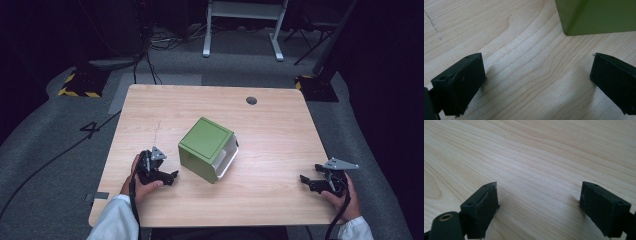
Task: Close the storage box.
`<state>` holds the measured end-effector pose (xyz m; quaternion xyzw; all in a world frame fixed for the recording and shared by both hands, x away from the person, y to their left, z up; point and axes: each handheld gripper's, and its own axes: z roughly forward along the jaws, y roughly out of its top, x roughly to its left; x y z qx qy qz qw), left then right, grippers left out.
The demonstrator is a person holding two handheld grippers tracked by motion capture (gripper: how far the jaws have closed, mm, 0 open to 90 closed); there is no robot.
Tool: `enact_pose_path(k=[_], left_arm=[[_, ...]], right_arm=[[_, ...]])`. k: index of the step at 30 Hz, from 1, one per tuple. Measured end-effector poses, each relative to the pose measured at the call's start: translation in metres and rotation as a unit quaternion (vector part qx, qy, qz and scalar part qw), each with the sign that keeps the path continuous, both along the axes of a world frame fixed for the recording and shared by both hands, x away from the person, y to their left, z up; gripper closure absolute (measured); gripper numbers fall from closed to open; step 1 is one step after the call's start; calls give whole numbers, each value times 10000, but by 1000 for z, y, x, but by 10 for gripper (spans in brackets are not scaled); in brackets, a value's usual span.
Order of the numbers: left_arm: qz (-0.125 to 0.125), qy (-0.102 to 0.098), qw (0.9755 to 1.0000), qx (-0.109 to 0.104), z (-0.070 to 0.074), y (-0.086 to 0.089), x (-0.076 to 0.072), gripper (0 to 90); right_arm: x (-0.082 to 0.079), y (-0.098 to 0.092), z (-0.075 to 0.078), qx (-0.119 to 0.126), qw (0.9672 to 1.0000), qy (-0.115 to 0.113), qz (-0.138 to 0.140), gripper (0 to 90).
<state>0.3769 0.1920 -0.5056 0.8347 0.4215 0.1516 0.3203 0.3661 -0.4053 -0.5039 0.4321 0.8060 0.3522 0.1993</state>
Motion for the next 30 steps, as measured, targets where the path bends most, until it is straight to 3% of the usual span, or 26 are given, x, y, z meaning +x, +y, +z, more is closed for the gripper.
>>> enact_pose_path(k=[30], left_arm=[[-41, -11, 10000, 22, 0, 0, 1, 1]], right_arm=[[-1, 1, 0, -26, 10000, -31, 23, 158]])
